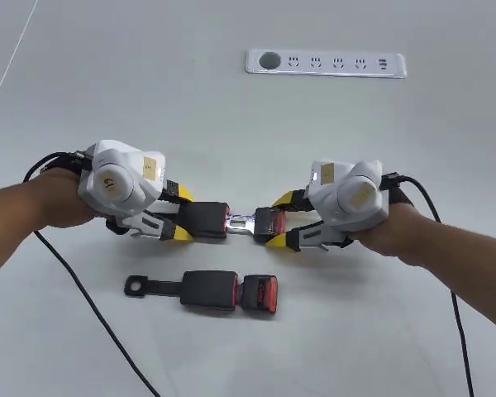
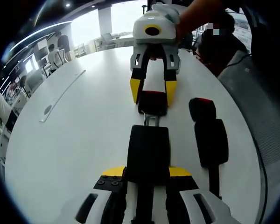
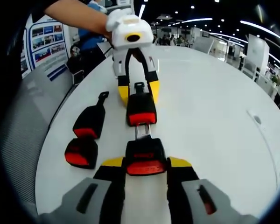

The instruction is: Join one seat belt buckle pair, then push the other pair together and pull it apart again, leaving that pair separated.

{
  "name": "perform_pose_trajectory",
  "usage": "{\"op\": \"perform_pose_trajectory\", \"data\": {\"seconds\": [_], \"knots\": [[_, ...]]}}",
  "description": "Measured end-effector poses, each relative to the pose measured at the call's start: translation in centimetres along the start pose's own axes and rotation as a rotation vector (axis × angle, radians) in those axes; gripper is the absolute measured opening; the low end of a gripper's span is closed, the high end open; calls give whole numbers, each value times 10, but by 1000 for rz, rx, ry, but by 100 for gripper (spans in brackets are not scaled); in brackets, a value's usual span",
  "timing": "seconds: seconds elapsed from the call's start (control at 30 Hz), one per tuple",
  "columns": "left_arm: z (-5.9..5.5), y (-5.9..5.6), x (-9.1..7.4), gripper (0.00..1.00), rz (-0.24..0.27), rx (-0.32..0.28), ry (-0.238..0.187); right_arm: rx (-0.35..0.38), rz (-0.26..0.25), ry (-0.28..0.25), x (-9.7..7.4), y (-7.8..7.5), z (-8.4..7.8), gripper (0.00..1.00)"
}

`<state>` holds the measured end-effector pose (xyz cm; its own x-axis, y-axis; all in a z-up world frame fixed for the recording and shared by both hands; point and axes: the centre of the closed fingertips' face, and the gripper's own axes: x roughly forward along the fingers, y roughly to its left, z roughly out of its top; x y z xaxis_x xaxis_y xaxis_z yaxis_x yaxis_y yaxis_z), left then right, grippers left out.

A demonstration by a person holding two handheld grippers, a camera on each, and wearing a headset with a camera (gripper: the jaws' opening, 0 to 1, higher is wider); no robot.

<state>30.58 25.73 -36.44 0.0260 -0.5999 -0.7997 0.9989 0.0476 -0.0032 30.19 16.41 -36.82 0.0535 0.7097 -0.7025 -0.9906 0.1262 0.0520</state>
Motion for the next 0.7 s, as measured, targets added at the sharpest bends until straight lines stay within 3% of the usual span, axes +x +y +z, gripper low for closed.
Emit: {"op": "perform_pose_trajectory", "data": {"seconds": [0.3, 0.7], "knots": [[0, -1, 1, 32, -6, 10, 13, -31, 6, 7, 9, 1, 11, 34], [0, 0, 1, 32, -10, 14, 31, -17, 19, 20, 12, -1, 11, 33]]}}
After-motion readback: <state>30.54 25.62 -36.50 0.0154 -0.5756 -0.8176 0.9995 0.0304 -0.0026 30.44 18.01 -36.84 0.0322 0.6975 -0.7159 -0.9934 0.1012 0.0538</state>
